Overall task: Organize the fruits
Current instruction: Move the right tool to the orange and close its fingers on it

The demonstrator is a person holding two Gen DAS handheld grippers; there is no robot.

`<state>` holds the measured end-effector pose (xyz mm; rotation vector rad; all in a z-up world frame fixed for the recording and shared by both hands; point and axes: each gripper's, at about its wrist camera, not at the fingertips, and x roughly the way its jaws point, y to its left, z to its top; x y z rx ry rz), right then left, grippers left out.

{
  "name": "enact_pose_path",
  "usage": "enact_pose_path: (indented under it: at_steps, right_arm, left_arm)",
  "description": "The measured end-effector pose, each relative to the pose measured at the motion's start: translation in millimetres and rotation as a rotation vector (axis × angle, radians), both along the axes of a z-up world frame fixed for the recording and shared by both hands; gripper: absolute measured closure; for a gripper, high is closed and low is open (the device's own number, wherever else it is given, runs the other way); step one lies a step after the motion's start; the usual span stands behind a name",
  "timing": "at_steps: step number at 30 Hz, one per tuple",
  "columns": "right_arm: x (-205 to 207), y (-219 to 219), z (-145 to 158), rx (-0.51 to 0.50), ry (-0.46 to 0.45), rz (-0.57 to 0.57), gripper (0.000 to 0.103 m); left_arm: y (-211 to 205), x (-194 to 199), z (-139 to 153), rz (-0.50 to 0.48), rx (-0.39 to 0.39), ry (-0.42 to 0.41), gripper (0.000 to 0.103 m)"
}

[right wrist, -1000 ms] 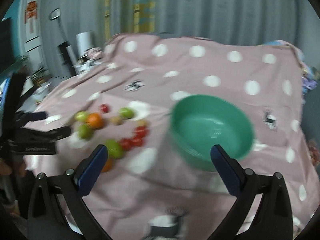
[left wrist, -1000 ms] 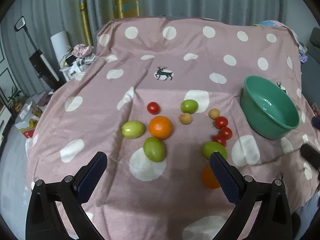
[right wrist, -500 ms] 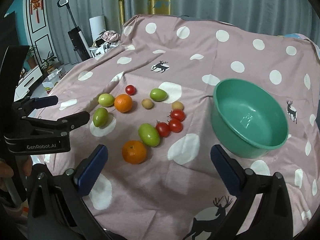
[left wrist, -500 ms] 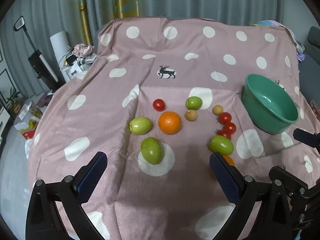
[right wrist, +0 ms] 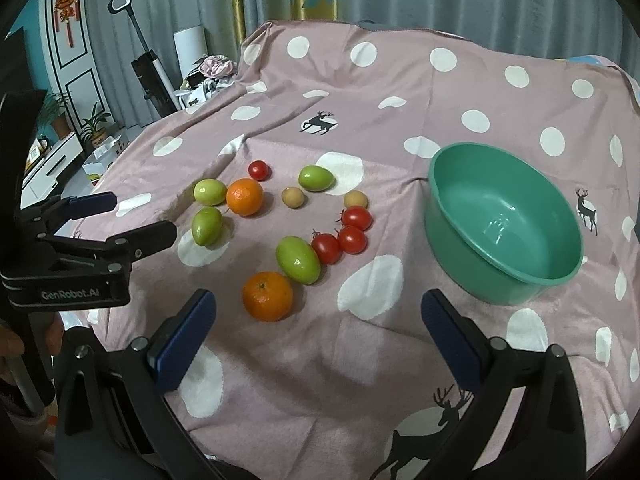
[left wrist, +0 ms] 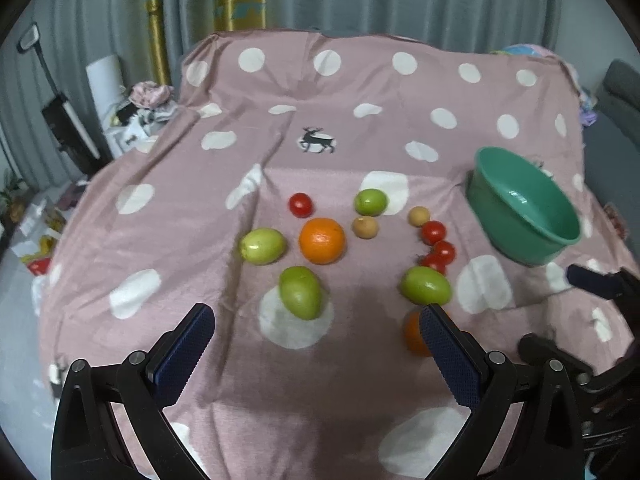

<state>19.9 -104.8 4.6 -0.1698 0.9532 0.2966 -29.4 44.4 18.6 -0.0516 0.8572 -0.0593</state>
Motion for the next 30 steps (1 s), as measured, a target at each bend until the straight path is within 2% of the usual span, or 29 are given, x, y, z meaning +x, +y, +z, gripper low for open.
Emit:
enact_pose_path:
  at_steps: [3, 9, 12, 15, 18, 23, 30]
  right_arm:
    - [0, 3, -2, -0.001, 0.014, 0.012, 0.000]
    - [-2, 3, -16, 0.006, 0.058, 0.044, 0.000]
    - [-1, 2, -24, 0.037, 0.096, 0.059, 0.000]
    - [-1, 2, -32, 0.081, 0.135, 0.089, 0.002]
    - [1, 6, -41, 0.094, 0.162, 0.117, 0.008]
    - [9, 7, -51, 0.157, 0.202, 0.133, 0.017]
    - [20, 15, -61, 0.147, 0.220, 0.174, 0.030]
  left_arm:
    - [7, 0, -2, -0.038, -0.083, 0.015, 0.001]
    - [18, -3, -14, -0.098, -0.177, 0.053, 0.001]
    - [17, -4, -23, -0.169, -0.282, 0.092, 0.001]
    - [11, -5, -26, -0.228, -0.342, 0.111, 0.001]
    - [2, -1, -29, -0.264, -0.370, 0.129, 0.001]
    - [-13, 13, -38, -0.297, -0.350, 0.180, 0.001]
    - [-23, 35, -52, -0.318, -0.343, 0.238, 0.003]
